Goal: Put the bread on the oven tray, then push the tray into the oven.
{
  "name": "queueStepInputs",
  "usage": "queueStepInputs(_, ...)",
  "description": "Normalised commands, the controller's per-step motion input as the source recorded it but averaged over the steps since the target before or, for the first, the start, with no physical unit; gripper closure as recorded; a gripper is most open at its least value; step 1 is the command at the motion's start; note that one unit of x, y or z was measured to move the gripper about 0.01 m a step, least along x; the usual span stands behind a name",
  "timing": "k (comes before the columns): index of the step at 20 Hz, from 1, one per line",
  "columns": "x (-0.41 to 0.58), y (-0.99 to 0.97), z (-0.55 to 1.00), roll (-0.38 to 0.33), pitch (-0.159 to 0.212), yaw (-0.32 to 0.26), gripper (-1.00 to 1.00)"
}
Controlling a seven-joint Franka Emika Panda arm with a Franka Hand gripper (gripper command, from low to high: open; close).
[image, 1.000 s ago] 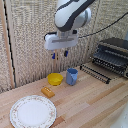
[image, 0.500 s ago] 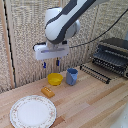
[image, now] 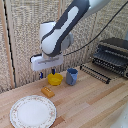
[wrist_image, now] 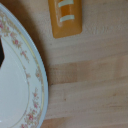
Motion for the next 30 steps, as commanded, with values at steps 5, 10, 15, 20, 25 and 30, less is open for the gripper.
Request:
queueStepInputs(5,0.198,0.00,-0.30,-0.040,0.065,0.240,-1.00)
queueStepInputs(10,0.185,0.00,-0.30,-0.027,0.037,0.213,-1.00)
queueStepInputs(15,0.207,0.00,-0.30,-0.020,0.011,0.174,-1.00)
queueStepInputs(20,0.200,-0.03,-0.28,-0.006,0.000,0.160,-1.00)
queueStepInputs(25,0.100,-0.15,-0.25,0.000,0.004,0.061,-1.00)
queueStepInputs(30,0.101,-0.28,-0.12,0.003,0.010,-0.059,-1.00)
